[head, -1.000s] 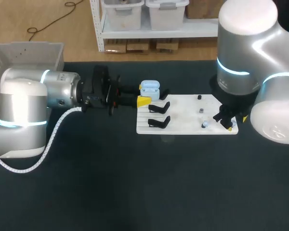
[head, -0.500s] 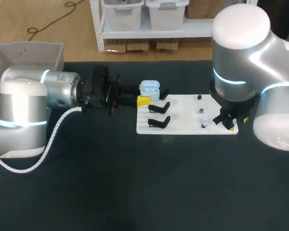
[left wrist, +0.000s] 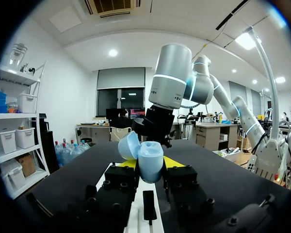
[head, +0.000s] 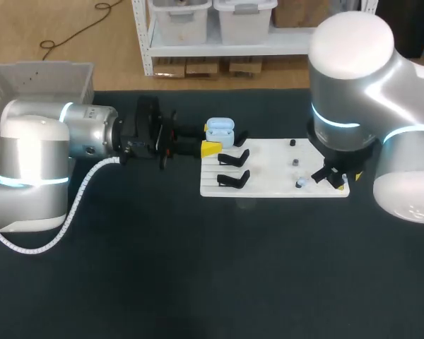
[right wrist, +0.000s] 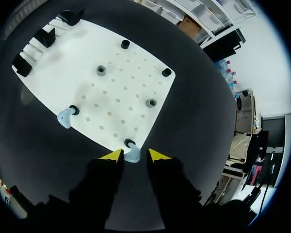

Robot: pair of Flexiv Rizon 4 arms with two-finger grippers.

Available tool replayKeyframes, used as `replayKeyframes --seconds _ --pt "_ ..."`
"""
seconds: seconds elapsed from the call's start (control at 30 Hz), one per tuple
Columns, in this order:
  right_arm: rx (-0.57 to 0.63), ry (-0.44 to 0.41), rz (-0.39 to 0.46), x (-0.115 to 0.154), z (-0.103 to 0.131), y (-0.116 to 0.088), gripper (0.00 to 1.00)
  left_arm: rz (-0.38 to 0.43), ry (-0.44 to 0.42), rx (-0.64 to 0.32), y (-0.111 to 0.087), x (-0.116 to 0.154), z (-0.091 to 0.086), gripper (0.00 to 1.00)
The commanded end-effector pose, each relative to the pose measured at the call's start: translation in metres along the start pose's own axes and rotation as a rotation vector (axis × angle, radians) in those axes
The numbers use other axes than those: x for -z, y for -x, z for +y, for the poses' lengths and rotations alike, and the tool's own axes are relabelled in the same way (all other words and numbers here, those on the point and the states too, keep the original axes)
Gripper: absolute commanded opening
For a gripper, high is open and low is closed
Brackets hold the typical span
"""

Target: Pick up each earbud case from the left stands, insert the matching earbuds, close the lid, and place the case in the box.

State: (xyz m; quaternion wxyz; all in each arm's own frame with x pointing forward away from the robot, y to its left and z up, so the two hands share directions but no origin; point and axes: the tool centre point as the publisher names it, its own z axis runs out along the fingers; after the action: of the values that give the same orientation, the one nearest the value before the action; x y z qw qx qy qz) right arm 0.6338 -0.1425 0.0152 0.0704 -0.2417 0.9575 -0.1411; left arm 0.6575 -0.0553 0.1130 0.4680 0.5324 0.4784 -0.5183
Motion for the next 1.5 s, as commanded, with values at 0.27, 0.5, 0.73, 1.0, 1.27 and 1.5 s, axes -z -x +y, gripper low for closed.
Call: replayKeyframes --seconds 0.27,0.5,0.73,1.0,1.27,1.5 --pt "-0.009 -0.016 -0.006 -0.005 0.003 -0.001 0.28 0.001 -0.001 0.000 0.000 0.000 0.001 0.00" --pt "-0.010 -0.016 -0.003 -0.006 0.003 -0.001 0.11 0.001 -0.001 0.000 0.000 0.000 0.001 0.00" --pt "-0.010 -0.023 -0.003 -0.002 0.004 -0.002 0.00 0.001 -0.001 0.000 0.000 0.000 0.001 0.00" --pt "-0.058 -0.040 0.010 0.045 0.012 -0.004 0.00 0.001 -0.001 0.000 0.000 0.000 0.001 0.00" --pt "-0.221 0.008 0.057 0.116 0.024 0.009 0.00 0.001 -0.001 0.000 0.000 0.000 0.001 0.00" --pt "-0.318 0.093 0.150 0.160 0.051 0.030 0.00 0.001 -0.001 0.000 0.000 0.000 0.001 0.00"
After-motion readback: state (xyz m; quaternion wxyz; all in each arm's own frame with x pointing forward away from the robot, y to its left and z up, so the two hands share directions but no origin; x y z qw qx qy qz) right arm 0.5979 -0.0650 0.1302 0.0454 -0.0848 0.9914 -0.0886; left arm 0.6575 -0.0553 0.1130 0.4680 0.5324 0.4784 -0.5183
